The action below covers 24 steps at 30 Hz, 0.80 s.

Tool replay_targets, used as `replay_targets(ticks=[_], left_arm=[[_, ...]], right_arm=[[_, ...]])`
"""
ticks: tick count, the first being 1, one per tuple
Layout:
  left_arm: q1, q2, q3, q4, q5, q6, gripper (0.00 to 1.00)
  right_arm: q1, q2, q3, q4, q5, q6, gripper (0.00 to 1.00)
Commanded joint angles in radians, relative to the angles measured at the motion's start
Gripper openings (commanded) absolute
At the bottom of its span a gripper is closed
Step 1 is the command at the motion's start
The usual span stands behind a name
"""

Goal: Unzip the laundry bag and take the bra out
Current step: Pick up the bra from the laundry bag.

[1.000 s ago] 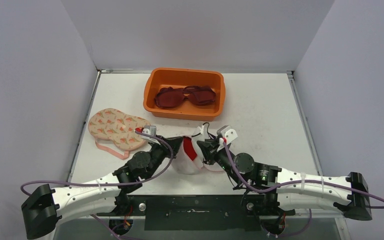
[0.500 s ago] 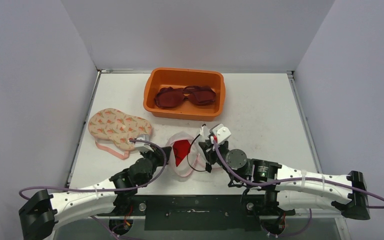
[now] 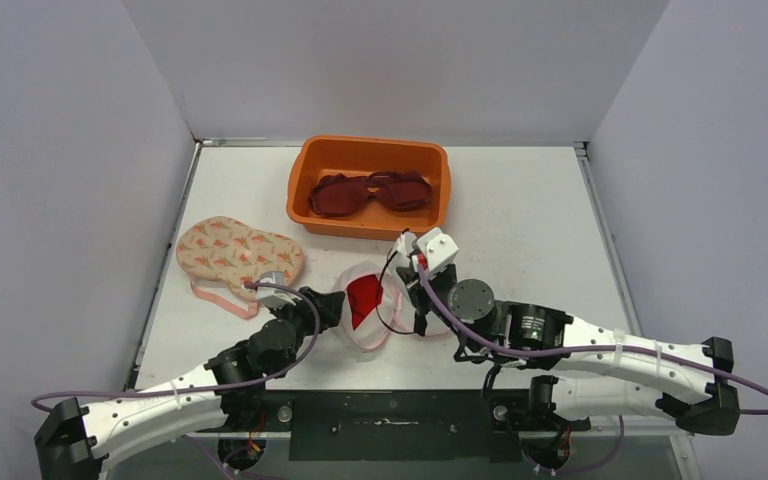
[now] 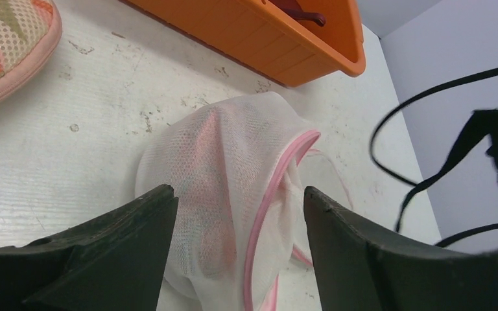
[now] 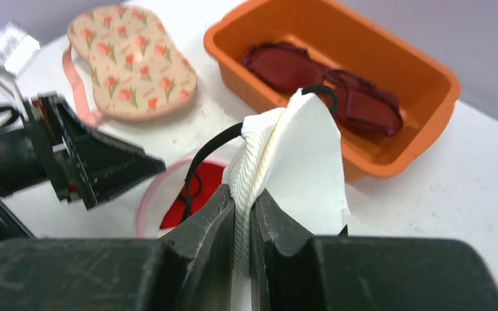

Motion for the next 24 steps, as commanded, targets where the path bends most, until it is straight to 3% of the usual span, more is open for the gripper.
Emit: replay_targets(ticks=[1,8,14,19,24], left_arm=[[0.007,-0.061,0.073,-0.135,0.010,-0.026,0.76],[0.007,-0.183,0.168,-0.458,-0.055,-0.074,0.98],[0.008,-0.275,0.202,-0.612,-0.128,-0.160,0.96],[0.008,-0.359,0.190,-0.574,-0.112,-0.094,0.96],[0.008,-0.348,0.208,-0.606,-0.132,-0.100,0.97]], right_arm=[[-0.012,0.007,0.167,-0.029,0.111,-0.082,0.05],[-0.091,0.108,0.337,-0.030,0.274,-0.120,0.05],[-0.278,0.271,0.511,-0.074,0.287,-0.055,0.05],[-0.336,0.450,0.621,-0.044,0.419,-0.096,0.05],[-0.430,0.593,0.708,-0.020,0.374,-0.057,0.05]])
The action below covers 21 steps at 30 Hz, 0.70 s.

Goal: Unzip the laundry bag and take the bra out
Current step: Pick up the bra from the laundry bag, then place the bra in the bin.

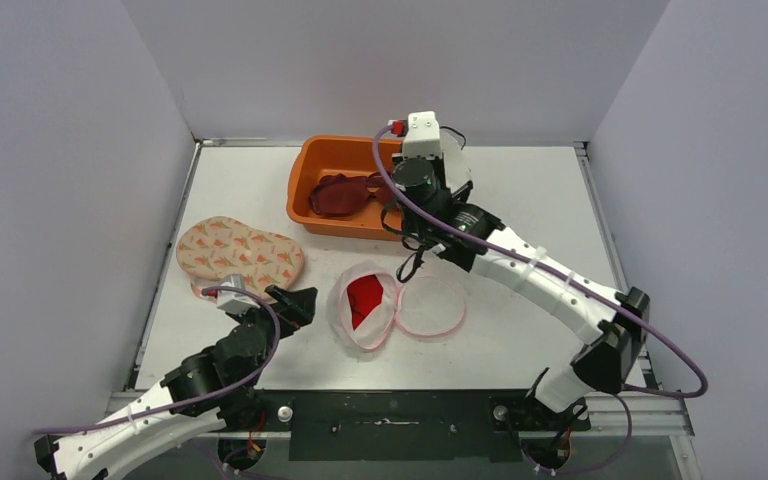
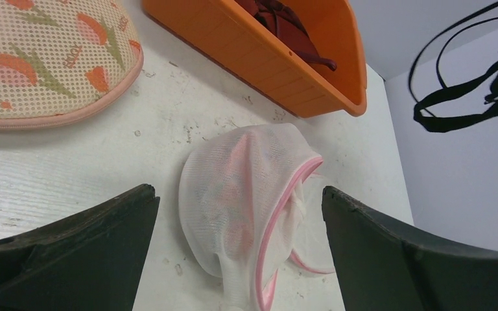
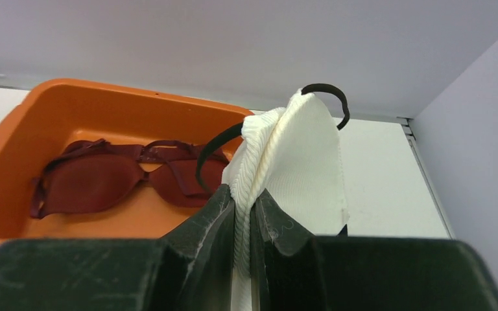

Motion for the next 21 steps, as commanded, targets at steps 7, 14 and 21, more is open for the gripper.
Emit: replay_targets(ticks=[7,14,21], left_arm=[[0.007,0.091,0.119,-0.168,-0.051,-0.064,0.98],[0.008,0.083,0.077,-0.113,-0.048,-0.068,1.00],[0.007,0.100,0.046,-0.044,-0.050,-0.055,1.00]], right_arm=[[-0.122,0.231,0.138,0.213,0.011,-0.057,0.05],[-0.153,0.323,0.065,0.486,-0.107,-0.204,0.05],[-0.174,0.438,0.086,0.506,-0.205,-0.224,0.05]])
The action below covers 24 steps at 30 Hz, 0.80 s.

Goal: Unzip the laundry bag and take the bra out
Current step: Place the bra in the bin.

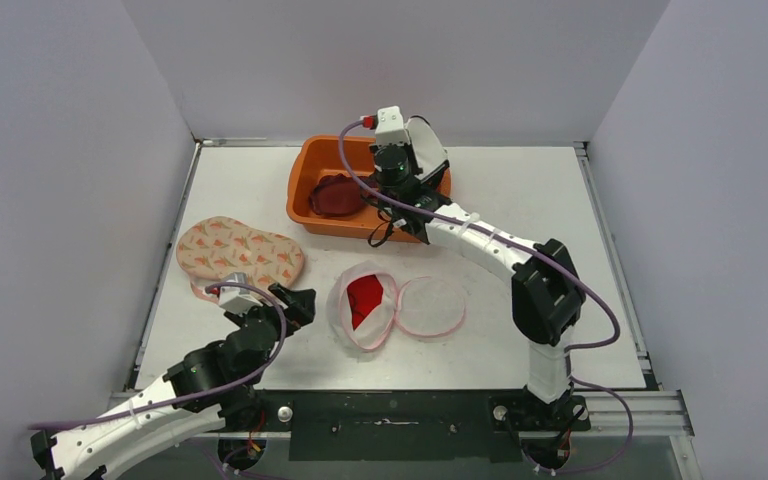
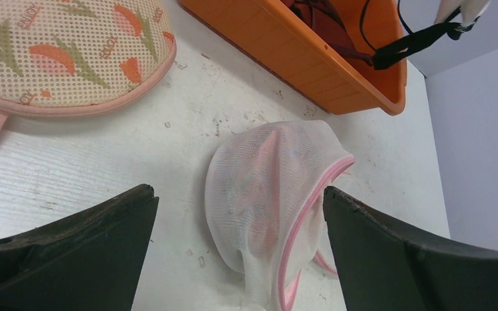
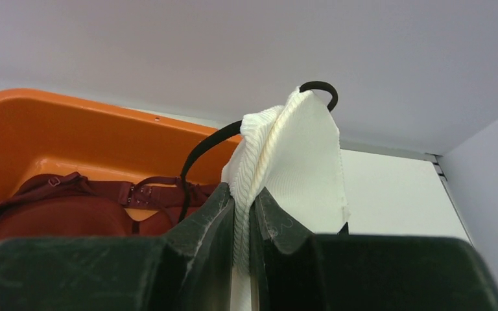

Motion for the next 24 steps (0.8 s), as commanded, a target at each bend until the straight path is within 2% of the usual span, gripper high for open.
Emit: replay_targets(ticks=[1,8,18,24], left_arm=[[0.005,0.018,-0.011,0.073,-0.017,0.004,1.00],[0.005,0.037,-0.025,0.069,-0.011,-0.011,1.00],[0.005,-0.008,-0.067,0.060,-0.013,-0.034,1.00],[0.006,-0.037,-0.084,0.047,-0.005,-0.049,1.00]], right_arm=[[-0.008,0.066,0.017,0.094,-0.081,-0.045,0.05],[-0.010,0.214,0.130,-0.017,-0.047,-0.009,0.05],[-0.016,0.305,0.129,-0.077,-0.137,0.053,0.05],[-0.015,0.332,0.148,-0.113,-0.232,0.085,0.22]])
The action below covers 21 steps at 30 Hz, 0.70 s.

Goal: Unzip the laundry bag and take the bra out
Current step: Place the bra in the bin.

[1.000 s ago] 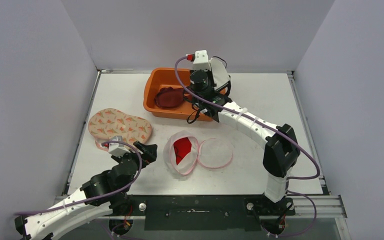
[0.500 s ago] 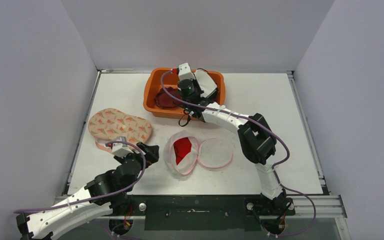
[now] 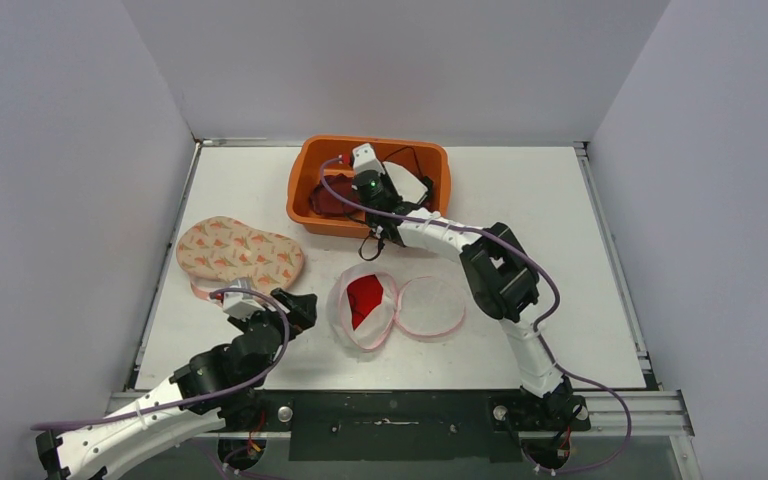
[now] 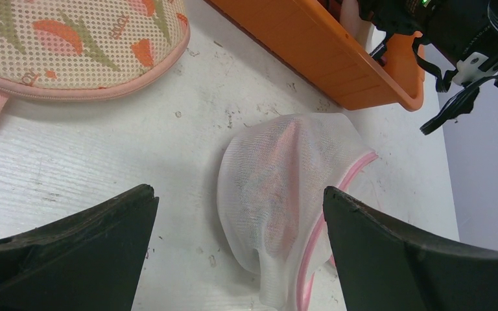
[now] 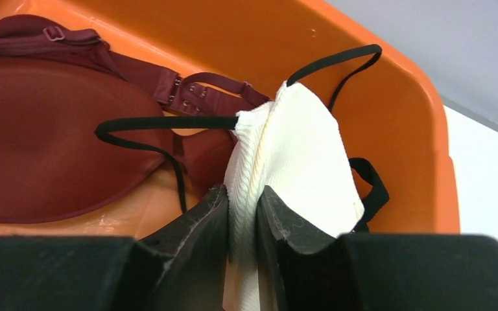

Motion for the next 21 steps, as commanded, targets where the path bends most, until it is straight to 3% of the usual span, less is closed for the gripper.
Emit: replay_targets(ticks=[1,7,12,18,21], left_arm=[[0.004,-0.018,-0.006,0.007,-0.004,-0.022,1.00],[0.004,-0.033,-0.004,-0.039,-0.004,-0.040,0.99],[0.004,-0.044,-0.005,-0.033,-0.005,-0.030,0.98],[0.004,-0.014,-0.005,0.005,0.003,-0.009,0.98],[0.004,0.015,-0.004,0.032,0.015,-0.007,0.98]], right_arm=[[-0.003,0.008,0.058,0.000,-0.080,0.036,0.26],[-0.002,-0.008,0.040,0.004,-0.123,0.057,0.57],[0.017,-0.080,0.020,0.017,-0.148,0.063,0.72],[0.038,-0.233,-0.028,0.033,-0.201,0.107,0.78],[0.014,-0.284,-0.038,0.008,-0.247,0.175,0.72]])
